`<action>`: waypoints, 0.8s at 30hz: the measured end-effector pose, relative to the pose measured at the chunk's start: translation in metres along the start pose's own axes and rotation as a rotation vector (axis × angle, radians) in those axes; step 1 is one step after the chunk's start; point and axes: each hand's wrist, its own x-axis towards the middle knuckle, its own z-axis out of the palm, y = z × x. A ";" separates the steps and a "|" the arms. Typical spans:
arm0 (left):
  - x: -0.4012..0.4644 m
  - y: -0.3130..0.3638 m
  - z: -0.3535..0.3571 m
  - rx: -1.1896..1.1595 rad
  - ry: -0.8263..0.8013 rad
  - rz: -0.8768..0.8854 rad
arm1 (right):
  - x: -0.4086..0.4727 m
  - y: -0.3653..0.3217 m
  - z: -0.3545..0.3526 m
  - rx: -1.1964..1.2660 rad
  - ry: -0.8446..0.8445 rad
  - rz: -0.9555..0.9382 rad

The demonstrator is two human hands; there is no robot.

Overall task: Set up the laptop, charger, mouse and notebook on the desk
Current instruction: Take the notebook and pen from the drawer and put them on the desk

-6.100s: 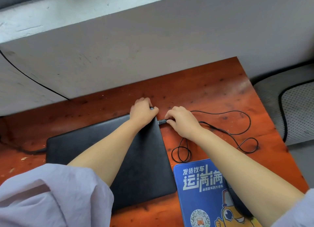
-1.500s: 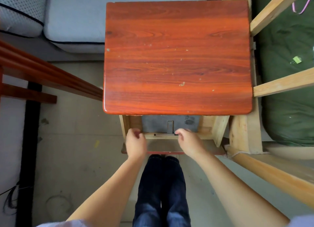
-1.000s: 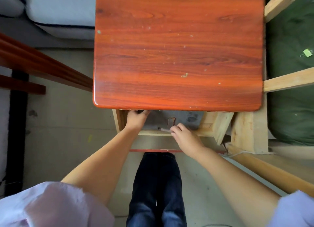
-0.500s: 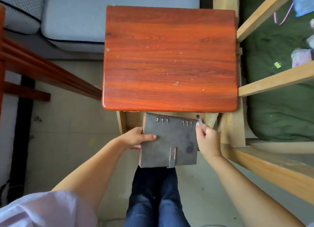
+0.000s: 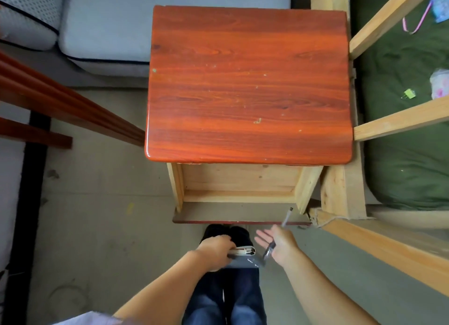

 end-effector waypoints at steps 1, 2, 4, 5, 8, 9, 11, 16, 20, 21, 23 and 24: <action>0.009 -0.003 -0.001 0.002 0.009 -0.001 | 0.005 -0.002 0.007 0.075 0.021 0.015; 0.017 -0.006 -0.002 -0.001 0.014 -0.008 | 0.010 -0.004 0.013 0.124 0.048 0.030; 0.030 -0.011 -0.001 -0.009 0.016 -0.027 | 0.016 -0.004 0.020 0.177 0.103 0.052; 0.036 -0.014 0.000 -0.007 0.015 -0.032 | 0.020 -0.005 0.022 0.214 0.118 0.055; 0.046 -0.021 0.006 0.016 0.003 -0.036 | 0.026 -0.005 0.027 0.333 0.150 0.048; 0.046 -0.023 0.009 0.021 0.004 -0.042 | 0.024 -0.005 0.027 0.346 0.158 0.039; 0.043 -0.023 0.013 0.040 0.032 -0.051 | 0.020 -0.004 0.025 0.365 0.184 0.012; 0.012 -0.016 0.010 0.141 0.103 -0.038 | -0.016 -0.001 0.020 0.434 0.182 -0.030; -0.019 -0.005 -0.006 0.177 0.179 -0.002 | -0.058 -0.008 0.018 0.508 0.164 -0.068; -0.026 -0.001 -0.012 0.175 0.200 0.014 | -0.068 -0.014 0.018 0.526 0.158 -0.082; -0.036 0.008 -0.027 0.169 0.242 0.036 | -0.085 -0.029 0.020 0.584 0.107 -0.109; -0.039 0.012 -0.036 0.163 0.264 0.041 | -0.092 -0.038 0.023 0.619 0.075 -0.114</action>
